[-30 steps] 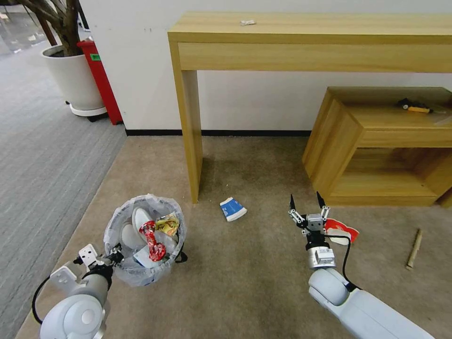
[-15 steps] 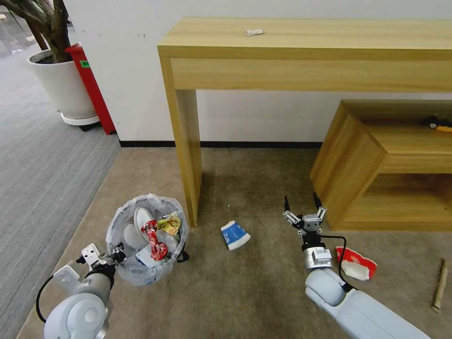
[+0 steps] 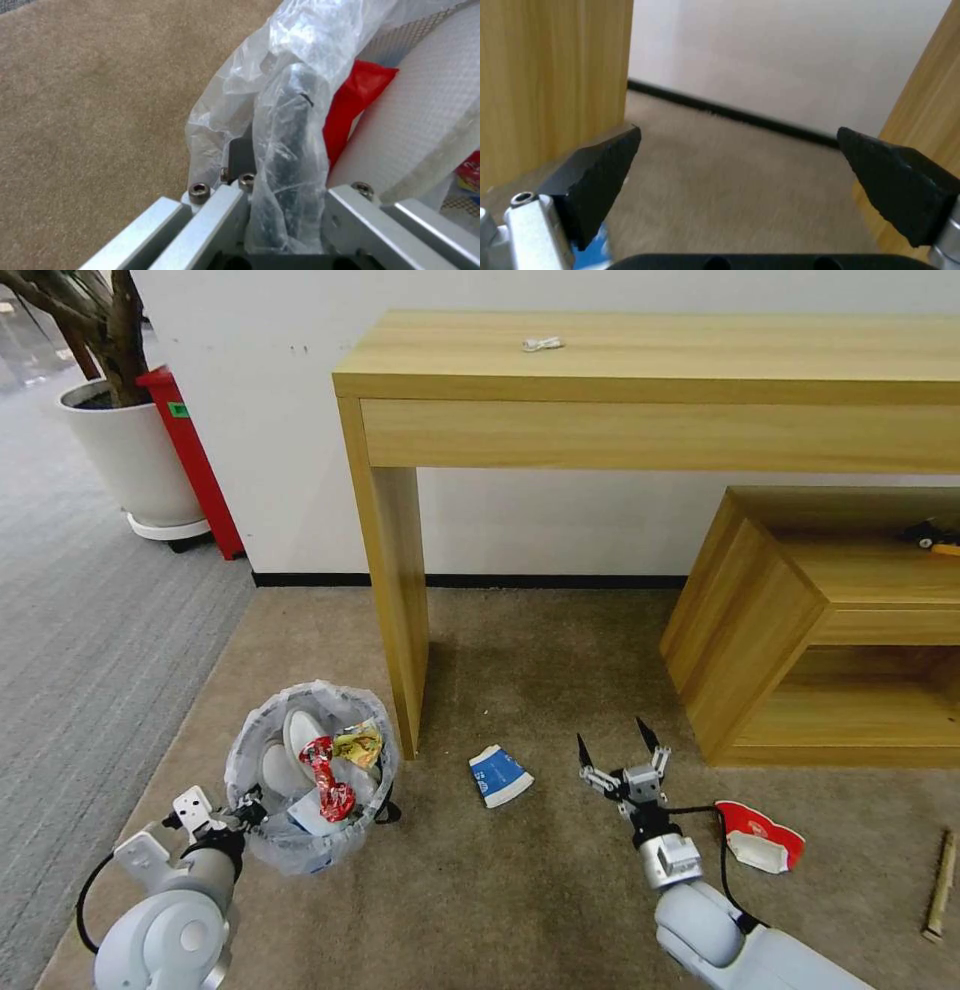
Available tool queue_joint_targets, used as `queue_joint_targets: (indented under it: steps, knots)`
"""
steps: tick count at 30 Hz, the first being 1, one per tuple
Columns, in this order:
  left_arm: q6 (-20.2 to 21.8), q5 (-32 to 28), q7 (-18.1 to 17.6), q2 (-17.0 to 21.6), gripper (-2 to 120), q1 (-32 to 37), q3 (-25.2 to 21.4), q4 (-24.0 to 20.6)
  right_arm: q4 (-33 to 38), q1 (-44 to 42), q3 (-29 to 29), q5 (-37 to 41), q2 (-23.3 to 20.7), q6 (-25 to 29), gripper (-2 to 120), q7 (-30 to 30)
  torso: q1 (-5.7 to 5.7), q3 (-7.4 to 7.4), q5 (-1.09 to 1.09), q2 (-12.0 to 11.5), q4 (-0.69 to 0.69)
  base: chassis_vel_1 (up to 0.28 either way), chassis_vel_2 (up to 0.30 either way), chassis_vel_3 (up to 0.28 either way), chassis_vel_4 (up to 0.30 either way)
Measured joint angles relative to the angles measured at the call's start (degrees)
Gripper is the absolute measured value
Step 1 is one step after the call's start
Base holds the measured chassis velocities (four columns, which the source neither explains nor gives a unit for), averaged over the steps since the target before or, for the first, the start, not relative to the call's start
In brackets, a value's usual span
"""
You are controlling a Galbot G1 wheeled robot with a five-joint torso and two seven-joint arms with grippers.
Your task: Pick up the trash bin and place the garbage on the floor into it.
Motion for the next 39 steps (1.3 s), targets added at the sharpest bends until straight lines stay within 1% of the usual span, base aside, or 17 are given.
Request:
queue_joint_targets:
  steps: [2,4,6,7,10,15,20,22,24,25,27,28,30,31,32,34,39]
  knots:
    - [0.01,-0.21,-0.06,-0.16,0,0.06,-0.04,-0.90,-0.12,-0.22,-1.35,3.86,-0.27,-0.33,100,-1.99,0.00,0.00,0.01,0.00,-0.01,0.000,0.000,0.000,0.000]
    - [0.01,-0.27,-0.07,-0.20,0,0.24,-0.05,-1.42,-0.32,-0.17,-2.09,5.59,-0.23,-0.31,100,-2.63,0.00,0.00,0.01,0.00,-0.01,0.000,0.000,0.000,0.000]
    - [0.04,-0.32,-0.07,-0.34,0,1.04,-0.13,-2.67,-1.27,0.39,-4.09,9.74,0.17,0.02,100,-5.40,0.00,0.00,0.02,0.00,-0.01,0.000,0.000,0.000,0.000]
    - [0.04,-0.32,-0.07,-0.34,0,1.04,-0.13,-2.67,-1.27,0.39,-4.09,9.74,0.17,0.02,100,-5.40,0.00,0.00,0.02,0.00,-0.01,0.000,0.000,0.000,0.000]
    - [0.05,-0.26,-0.08,-0.59,0,1.99,-0.74,-3.73,-3.85,1.34,-5.46,12.58,1.57,1.06,100,-8.49,0.00,0.01,0.02,0.00,0.01,0.000,0.000,0.000,0.000]
    - [0.24,0.37,-0.06,-1.29,0,2.86,-0.83,-4.21,-4.93,1.15,-5.41,16.16,3.98,0.85,100,-9.23,0.00,0.00,0.02,0.00,0.01,0.000,0.000,0.000,0.000]
    - [0.29,1.06,-0.05,-1.78,0,3.01,-0.55,-4.07,-4.05,0.06,-4.85,20.41,4.38,0.04,100,-8.75,0.00,0.01,0.01,-0.01,0.00,0.000,0.000,0.000,0.000]
    - [0.29,1.55,-0.01,-2.16,0,2.98,-0.35,-3.69,-3.32,-0.41,-4.24,24.21,4.21,-0.04,100,-8.87,0.00,0.01,0.00,-0.01,0.00,0.000,0.000,0.000,0.000]
    - [0.29,1.86,0.03,-2.35,0,2.97,-0.19,-3.51,-3.06,-0.48,-3.99,26.25,4.16,-0.06,100,-9.25,0.01,0.01,0.01,-0.01,0.00,0.000,0.000,0.000,0.000]
    - [0.29,2.31,0.15,-2.69,0,2.93,0.06,-3.30,-3.02,-0.45,-3.86,29.92,4.15,1.25,100,-11.34,0.01,0.01,0.00,-0.01,0.00,0.000,0.000,0.000,0.000]
    - [0.24,3.09,0.44,-3.37,0,2.89,0.47,-3.01,-3.14,-0.06,-3.71,38.41,4.31,4.28,100,-18.33,0.01,0.01,0.01,-0.01,0.00,0.000,0.000,0.000,0.000]
    - [0.24,3.09,0.44,-3.37,0,2.89,0.47,-3.01,-3.14,-0.06,-3.71,38.41,4.31,4.28,100,-18.33,0.01,0.01,0.01,-0.01,0.00,0.000,0.000,0.000,0.000]
    - [0.11,3.76,0.64,-3.76,0,2.94,0.73,-2.70,-3.00,0.27,-3.74,46.80,4.58,5.93,98,-25.02,0.01,0.01,0.00,-0.01,0.00,0.000,0.000,0.000,0.000]
    - [0.11,3.76,0.64,-3.76,0,2.94,0.73,-2.70,-3.00,0.27,-3.74,46.80,4.58,5.93,98,-25.02,0.01,0.01,0.00,-0.01,0.00,0.000,0.000,0.000,0.000]
    - [0.09,3.98,0.65,-3.87,0,2.94,0.79,-2.56,-3.59,0.55,-4.13,49.01,5.06,6.54,95,-27.16,0.01,0.01,0.00,-0.01,0.00,0.000,0.000,0.000,0.000]
    - [0.05,4.07,0.66,-3.93,0,2.88,0.80,-2.44,-4.49,0.77,-4.50,50.16,5.84,6.58,92,-27.80,0.01,0.01,0.01,-0.01,0.00,0.000,0.000,0.000,0.000]
    - [0.01,4.12,0.69,-4.02,0,2.74,0.55,-1.96,-5.73,1.15,-4.62,51.78,7.97,5.88,95,-27.47,0.01,0.01,0.01,-0.01,0.00,0.000,0.000,0.000,0.000]
